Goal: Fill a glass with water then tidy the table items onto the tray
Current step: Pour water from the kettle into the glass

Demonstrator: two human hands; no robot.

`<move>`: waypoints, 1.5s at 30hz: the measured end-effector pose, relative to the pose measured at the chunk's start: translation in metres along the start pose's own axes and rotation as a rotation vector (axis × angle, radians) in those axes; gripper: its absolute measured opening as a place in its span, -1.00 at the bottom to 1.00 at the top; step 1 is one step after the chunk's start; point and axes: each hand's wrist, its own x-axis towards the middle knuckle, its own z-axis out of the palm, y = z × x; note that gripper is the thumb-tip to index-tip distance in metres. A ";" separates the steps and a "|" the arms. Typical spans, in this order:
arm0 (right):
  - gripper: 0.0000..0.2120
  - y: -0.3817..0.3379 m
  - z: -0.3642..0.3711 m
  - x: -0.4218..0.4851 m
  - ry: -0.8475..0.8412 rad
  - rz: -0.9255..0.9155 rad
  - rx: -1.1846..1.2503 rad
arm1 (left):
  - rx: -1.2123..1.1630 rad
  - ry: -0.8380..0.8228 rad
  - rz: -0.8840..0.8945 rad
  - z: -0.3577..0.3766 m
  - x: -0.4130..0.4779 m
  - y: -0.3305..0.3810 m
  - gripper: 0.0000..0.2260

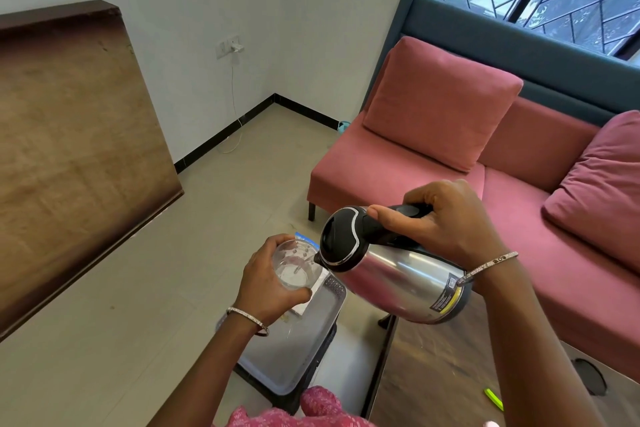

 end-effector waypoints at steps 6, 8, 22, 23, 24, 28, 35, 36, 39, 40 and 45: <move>-0.27 0.000 0.001 0.003 -0.010 0.000 0.000 | -0.001 0.000 -0.003 0.001 0.003 0.000 -0.27; -0.27 0.000 0.001 0.004 -0.015 0.002 -0.004 | 0.001 0.005 -0.003 0.001 0.004 0.000 -0.27; -0.27 -0.001 -0.002 0.007 -0.015 0.007 -0.030 | 0.017 0.006 0.008 0.003 0.010 0.000 -0.27; -0.27 -0.001 -0.003 0.007 -0.016 0.005 -0.027 | 0.018 0.002 0.007 0.003 0.010 0.000 -0.27; -0.27 -0.001 -0.003 0.006 -0.017 0.004 -0.023 | 0.019 0.000 0.006 0.003 0.010 0.000 -0.26; -0.27 -0.003 -0.004 0.006 -0.017 0.005 -0.015 | 0.025 0.001 0.016 0.002 0.008 0.000 -0.26; -0.26 -0.004 -0.003 0.004 -0.032 0.016 -0.022 | 0.031 -0.008 0.022 0.000 0.006 -0.003 -0.25; -0.25 -0.005 -0.002 0.004 -0.033 0.016 -0.023 | 0.029 -0.007 0.022 0.000 0.005 -0.003 -0.25; -0.25 -0.006 -0.001 0.003 -0.040 0.004 -0.026 | 0.021 -0.007 0.030 -0.001 0.005 -0.004 -0.25; -0.25 -0.006 -0.001 0.003 -0.041 0.000 -0.021 | 0.015 -0.008 0.032 -0.002 0.005 -0.004 -0.25; -0.23 -0.007 -0.001 0.002 -0.044 -0.023 -0.019 | 0.002 -0.007 0.035 -0.002 0.003 -0.005 -0.25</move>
